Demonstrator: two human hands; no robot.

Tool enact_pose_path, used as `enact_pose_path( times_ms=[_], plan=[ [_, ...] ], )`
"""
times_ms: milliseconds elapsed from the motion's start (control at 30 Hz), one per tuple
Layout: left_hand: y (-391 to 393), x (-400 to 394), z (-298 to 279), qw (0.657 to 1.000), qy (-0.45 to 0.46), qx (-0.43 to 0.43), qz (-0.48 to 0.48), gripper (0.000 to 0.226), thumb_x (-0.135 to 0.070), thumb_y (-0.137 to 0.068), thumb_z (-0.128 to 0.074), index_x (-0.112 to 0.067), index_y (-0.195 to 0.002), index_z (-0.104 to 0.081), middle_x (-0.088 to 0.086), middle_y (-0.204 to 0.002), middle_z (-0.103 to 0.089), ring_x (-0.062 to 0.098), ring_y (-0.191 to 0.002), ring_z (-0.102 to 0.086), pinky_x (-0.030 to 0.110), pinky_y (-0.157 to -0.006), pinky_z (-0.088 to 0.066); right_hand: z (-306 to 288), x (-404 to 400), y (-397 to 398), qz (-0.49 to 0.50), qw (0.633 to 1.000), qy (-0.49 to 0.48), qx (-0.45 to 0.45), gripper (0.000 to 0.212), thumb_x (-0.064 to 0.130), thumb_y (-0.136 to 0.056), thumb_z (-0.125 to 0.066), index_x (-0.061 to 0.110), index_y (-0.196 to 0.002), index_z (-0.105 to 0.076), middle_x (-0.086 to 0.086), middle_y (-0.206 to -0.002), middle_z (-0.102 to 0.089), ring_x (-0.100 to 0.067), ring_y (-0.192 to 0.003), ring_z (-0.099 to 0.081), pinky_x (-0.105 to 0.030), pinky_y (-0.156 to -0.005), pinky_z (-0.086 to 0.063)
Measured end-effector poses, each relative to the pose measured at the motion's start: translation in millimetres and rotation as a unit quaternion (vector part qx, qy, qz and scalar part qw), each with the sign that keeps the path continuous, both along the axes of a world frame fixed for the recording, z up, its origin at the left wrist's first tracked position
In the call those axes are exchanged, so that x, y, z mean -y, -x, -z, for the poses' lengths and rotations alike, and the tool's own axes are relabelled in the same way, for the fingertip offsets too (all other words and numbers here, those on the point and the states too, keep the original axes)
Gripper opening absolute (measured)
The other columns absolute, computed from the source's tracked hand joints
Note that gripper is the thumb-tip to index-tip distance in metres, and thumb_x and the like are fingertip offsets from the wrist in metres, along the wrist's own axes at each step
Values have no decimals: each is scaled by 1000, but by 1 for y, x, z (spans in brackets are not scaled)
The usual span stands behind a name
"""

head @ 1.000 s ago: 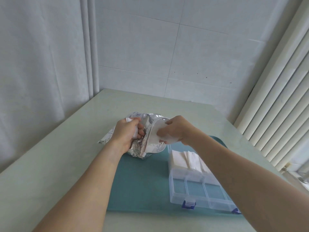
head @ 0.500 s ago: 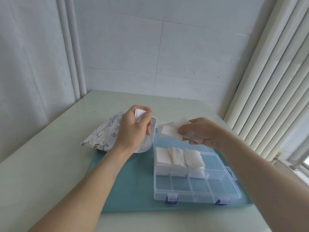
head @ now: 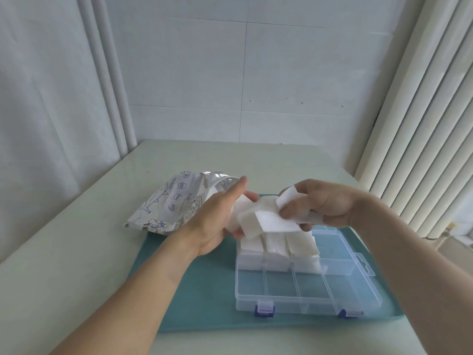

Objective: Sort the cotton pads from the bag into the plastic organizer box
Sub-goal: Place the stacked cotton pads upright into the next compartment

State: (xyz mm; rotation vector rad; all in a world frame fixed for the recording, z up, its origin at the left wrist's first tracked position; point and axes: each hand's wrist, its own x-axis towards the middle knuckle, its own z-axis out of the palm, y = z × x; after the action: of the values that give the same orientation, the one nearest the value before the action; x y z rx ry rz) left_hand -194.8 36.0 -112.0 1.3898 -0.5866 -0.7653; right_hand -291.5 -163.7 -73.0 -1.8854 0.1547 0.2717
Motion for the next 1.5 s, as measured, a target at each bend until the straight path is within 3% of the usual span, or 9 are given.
enact_pose_path(
  times_ms=[167, 400, 533, 600, 767, 933, 1033, 1300, 1500],
  plan=[
    [5, -5, 4, 998, 6, 39, 51, 17, -17, -101, -52, -1, -98, -58, 25, -79, -69, 29, -61, -63, 26, -49, -44, 8, 2, -13, 52, 997, 43, 45, 27, 20, -71, -75, 9, -96, -76, -6, -81, -66, -16, -67, -58, -24, -54, -47],
    [7, -1, 8, 997, 67, -45, 14, 22, -15, -103, -47, 1, -113, -59, 20, -94, -73, 29, -80, -73, 26, -57, -54, 25, 10, -16, 111, 985, -7, 130, 27, 3, -80, -79, 11, -106, -76, -8, -88, -70, -19, -70, -57, -26, -54, -47],
    [4, -1, 7, 994, 83, -63, -19, 27, -14, -102, -49, 2, -122, -56, 17, -96, -74, 26, -77, -73, 23, -55, -53, 27, 20, -16, 186, 966, -33, 175, 40, 18, -67, -86, 11, -105, -77, -9, -95, -70, -25, -82, -55, -37, -66, -43],
    [2, -1, 7, 993, 92, -69, -33, 28, -11, -101, -50, 3, -124, -55, 16, -94, -74, 26, -76, -74, 24, -55, -54, 23, 23, -13, 211, 958, -34, 194, 36, 10, -71, -86, 9, -105, -75, -6, -95, -69, -23, -85, -56, -32, -64, -45],
    [3, -2, 5, 992, 77, -92, -27, 18, -8, -100, -52, -1, -114, -60, 17, -92, -74, 27, -75, -74, 27, -55, -56, 14, 15, -3, 155, 961, 6, 228, 25, 5, -77, -82, 9, -101, -76, -9, -88, -68, -23, -69, -52, -34, -57, -37],
    [6, -5, -2, 986, 70, -137, 57, 34, -34, -99, -48, -11, -112, -70, 24, -107, -70, 31, -83, -72, 28, -57, -54, 8, -7, -9, 152, 951, 107, 247, 13, 5, -81, -77, 11, -93, -75, -9, -66, -64, -20, -55, -50, -26, -46, -38],
    [7, -8, -5, 986, 69, -118, 92, 37, -44, -90, -52, -19, -102, -77, 25, -113, -69, 31, -86, -72, 28, -58, -54, 10, -14, -16, 150, 947, 157, 239, 14, 7, -79, -76, 13, -91, -74, -20, -75, -66, -19, -55, -54, -30, -50, -42],
    [4, -7, 2, 989, 60, -114, 72, 24, -11, -98, -51, -5, -119, -62, 20, -104, -73, 27, -85, -74, 22, -57, -53, 14, -15, -16, 146, 945, 186, 227, 4, 10, -80, -77, 11, -82, -74, -15, -66, -64, -16, -52, -51, -25, -49, -39],
    [3, -5, 3, 987, 61, -145, 40, 21, -9, -99, -51, -2, -114, -64, 23, -103, -71, 24, -78, -72, 20, -52, -50, 17, -10, -12, 189, 935, 168, 247, 12, 20, -80, -83, 14, -90, -78, 1, -72, -66, -10, -59, -55, -23, -55, -44]
  ],
)
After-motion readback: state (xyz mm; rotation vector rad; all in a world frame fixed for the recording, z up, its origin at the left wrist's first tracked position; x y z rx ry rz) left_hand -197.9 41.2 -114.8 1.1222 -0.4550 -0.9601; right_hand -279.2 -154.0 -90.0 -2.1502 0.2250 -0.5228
